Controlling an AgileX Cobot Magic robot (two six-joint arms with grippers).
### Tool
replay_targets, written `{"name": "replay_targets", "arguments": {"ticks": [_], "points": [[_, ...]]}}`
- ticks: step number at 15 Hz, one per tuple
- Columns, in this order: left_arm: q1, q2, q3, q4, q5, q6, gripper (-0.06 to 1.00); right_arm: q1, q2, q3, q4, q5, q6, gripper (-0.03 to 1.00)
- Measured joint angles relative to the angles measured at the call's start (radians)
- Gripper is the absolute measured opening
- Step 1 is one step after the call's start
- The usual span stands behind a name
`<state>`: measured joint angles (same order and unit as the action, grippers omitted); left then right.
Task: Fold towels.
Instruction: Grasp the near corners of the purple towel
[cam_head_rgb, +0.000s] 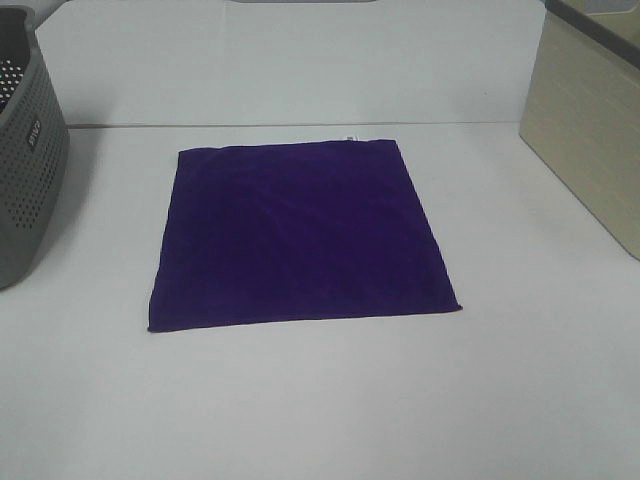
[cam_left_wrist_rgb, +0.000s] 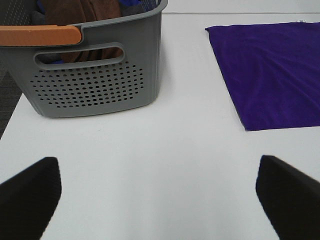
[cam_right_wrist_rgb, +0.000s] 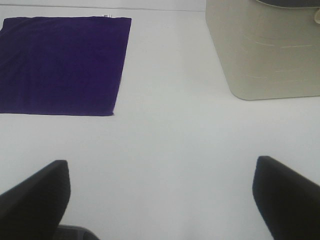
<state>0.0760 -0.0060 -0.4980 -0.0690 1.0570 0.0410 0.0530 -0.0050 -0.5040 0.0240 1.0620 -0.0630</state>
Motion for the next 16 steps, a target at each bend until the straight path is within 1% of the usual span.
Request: {"name": "replay_targets", "arguments": {"ticks": [16], "points": [[0.000, 0.000, 0.000, 0.000, 0.000, 0.000, 0.99, 0.000, 0.000, 0.000, 0.000, 0.000, 0.000, 0.96]]}}
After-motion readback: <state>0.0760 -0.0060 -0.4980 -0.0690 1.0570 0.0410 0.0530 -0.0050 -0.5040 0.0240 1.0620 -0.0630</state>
